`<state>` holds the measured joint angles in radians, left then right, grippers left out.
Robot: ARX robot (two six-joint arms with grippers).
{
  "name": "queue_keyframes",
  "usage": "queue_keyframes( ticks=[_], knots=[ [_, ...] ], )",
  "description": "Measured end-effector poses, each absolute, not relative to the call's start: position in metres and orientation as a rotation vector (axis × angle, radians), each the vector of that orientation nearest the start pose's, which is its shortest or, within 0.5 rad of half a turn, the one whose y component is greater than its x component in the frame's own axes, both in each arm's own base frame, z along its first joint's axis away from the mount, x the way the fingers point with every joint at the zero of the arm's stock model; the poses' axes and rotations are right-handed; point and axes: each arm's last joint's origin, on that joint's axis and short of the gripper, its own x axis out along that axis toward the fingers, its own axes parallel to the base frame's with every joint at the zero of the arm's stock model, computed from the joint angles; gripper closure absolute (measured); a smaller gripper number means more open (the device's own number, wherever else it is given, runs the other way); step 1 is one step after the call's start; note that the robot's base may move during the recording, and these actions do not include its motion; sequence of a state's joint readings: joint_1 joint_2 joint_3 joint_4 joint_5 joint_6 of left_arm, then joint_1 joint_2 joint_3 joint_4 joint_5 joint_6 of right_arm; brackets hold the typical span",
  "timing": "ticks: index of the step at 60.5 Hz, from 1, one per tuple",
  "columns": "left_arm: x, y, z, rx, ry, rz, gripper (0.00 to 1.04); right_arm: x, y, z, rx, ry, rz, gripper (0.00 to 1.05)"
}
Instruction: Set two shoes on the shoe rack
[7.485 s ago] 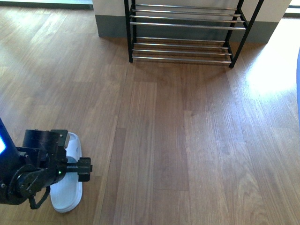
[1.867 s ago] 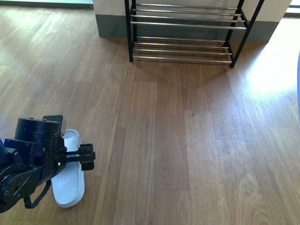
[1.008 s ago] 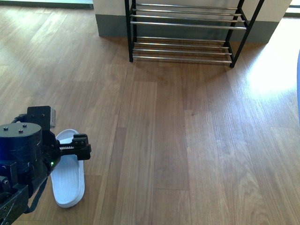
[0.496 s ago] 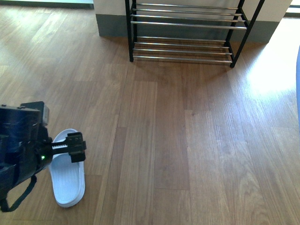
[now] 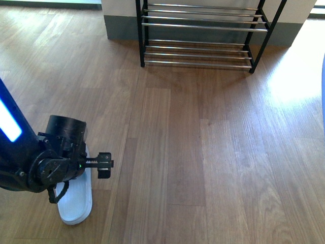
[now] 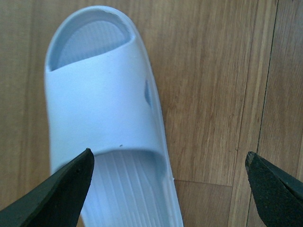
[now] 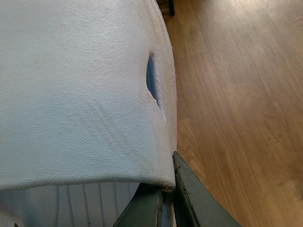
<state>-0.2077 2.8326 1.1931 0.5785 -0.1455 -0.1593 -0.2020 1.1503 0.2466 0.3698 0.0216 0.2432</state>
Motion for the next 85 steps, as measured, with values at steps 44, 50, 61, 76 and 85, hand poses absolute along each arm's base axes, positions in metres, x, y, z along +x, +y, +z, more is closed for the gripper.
queue_keyframes(
  ticks=[44,50,61,76,85],
  knots=[
    [0.354,-0.071,-0.153,-0.043,1.027,0.001,0.09,0.190,-0.040,0.140,0.285,0.504,-0.283,1.03],
    [0.354,-0.069,-0.140,-0.056,1.004,-0.008,0.09,0.190,-0.040,0.140,0.284,0.504,-0.282,1.03],
    [0.347,-0.065,-0.133,-0.067,0.978,-0.031,0.09,0.190,-0.040,0.140,0.284,0.504,-0.282,1.03],
    [0.328,-0.062,-0.154,-0.053,1.053,-0.020,0.09,0.190,-0.040,0.140,0.285,0.504,-0.282,1.03],
    [0.328,-0.062,-0.165,-0.059,1.064,-0.005,0.09,0.190,-0.040,0.140,0.285,0.504,-0.283,1.03]
  ],
)
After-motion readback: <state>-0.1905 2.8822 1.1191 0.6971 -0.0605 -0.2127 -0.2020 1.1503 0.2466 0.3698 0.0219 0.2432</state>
